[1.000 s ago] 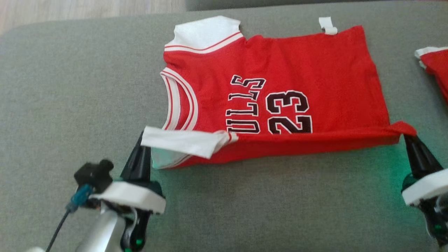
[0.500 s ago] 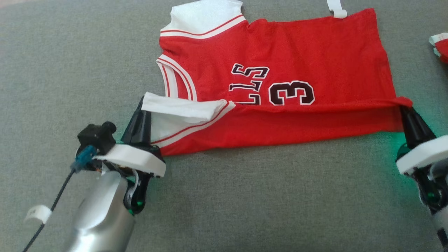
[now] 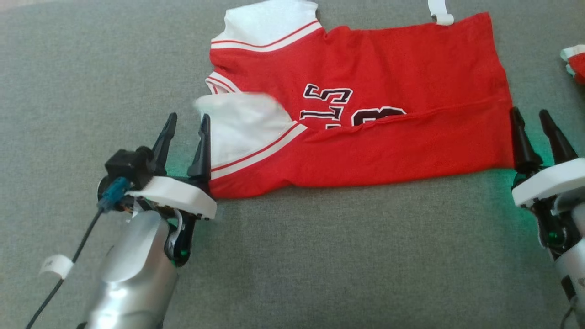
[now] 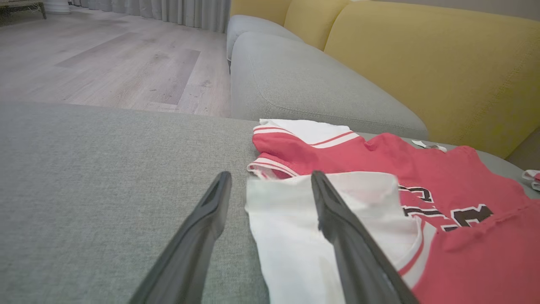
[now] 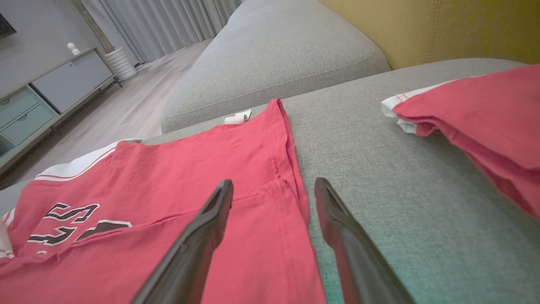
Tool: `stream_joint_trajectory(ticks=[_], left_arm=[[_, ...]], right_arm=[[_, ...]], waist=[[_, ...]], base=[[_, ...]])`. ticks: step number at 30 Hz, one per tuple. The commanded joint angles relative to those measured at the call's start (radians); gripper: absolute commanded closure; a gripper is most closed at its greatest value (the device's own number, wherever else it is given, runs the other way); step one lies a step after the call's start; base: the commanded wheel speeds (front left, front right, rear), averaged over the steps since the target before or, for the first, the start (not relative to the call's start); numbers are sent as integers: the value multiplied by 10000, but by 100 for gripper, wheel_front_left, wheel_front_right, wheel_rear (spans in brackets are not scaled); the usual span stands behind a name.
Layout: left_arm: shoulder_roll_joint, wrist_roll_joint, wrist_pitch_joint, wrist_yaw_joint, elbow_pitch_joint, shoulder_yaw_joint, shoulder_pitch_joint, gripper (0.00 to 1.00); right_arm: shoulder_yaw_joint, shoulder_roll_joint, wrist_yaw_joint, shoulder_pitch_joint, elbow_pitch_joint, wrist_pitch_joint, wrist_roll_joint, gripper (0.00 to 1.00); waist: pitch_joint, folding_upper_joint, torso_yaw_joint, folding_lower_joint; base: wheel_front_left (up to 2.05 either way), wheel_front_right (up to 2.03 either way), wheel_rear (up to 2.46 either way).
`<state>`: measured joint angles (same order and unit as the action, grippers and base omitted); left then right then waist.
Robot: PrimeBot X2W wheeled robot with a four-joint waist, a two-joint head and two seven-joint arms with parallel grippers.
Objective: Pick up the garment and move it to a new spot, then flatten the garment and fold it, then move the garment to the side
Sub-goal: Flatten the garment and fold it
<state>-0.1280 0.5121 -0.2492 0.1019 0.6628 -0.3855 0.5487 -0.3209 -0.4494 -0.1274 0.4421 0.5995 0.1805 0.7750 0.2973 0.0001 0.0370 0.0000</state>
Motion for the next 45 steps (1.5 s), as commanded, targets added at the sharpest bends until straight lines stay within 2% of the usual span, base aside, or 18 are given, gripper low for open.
stream_joint_trajectory(ticks=[1,11,22,23,24,25,29,34,35,36,37,40,45], left_arm=[[-116,-132,-109,-50,-168,366,25,0],[249,-24,-102,-419,32,350,-1201,0],[232,-12,616,-997,860,176,-1619,0],[242,11,698,-968,915,146,-1619,34],[249,27,748,-916,944,109,-1613,78],[255,42,771,-841,947,69,-1609,100],[206,-25,659,-676,785,-75,-1569,100],[79,-169,490,-727,457,-165,-1492,100],[54,-186,487,-739,405,-181,-1478,100],[38,-189,502,-746,358,-192,-1467,100],[27,-190,514,-757,308,-204,-1461,100],[-16,-214,558,-828,114,-272,-1539,100],[-148,-230,697,-985,-237,-361,-1957,100]], right_arm=[[-232,-86,-33,-39,-70,274,143,0],[-457,-29,-33,-524,162,666,433,0],[-671,54,-33,-595,360,775,545,0],[-699,66,-33,-591,413,778,526,0],[-719,85,-33,-577,469,781,508,0],[-732,117,-33,-552,534,784,507,0],[-729,259,-33,-330,974,788,447,0],[-892,520,-33,49,1720,387,464,0],[-963,554,-33,109,1848,224,499,7],[-1034,576,-33,158,1970,64,534,60],[-1099,577,-33,197,2081,-55,550,100],[-1283,437,-33,171,2389,-45,420,100],[-1701,-24,-33,-163,2565,364,-539,100]], waist=[[-144,-1,29,0],[-377,-1,-122,0],[-374,-1,-330,0],[-368,-1,-330,0],[-363,-1,-330,0],[-358,-1,-328,0],[-356,-1,-287,0],[-410,-1,-182,0],[-424,-1,-160,0],[-442,-1,-137,0],[-472,-1,-110,0],[-665,-1,-25,0],[-1087,-1,-88,0]], base=[[0,0,0],[0,0,0],[0,0,0],[0,0,0],[0,0,0],[0,0,0],[0,0,0],[0,0,0],[0,0,0],[0,0,0],[0,0,0],[0,0,0],[0,0,0]])
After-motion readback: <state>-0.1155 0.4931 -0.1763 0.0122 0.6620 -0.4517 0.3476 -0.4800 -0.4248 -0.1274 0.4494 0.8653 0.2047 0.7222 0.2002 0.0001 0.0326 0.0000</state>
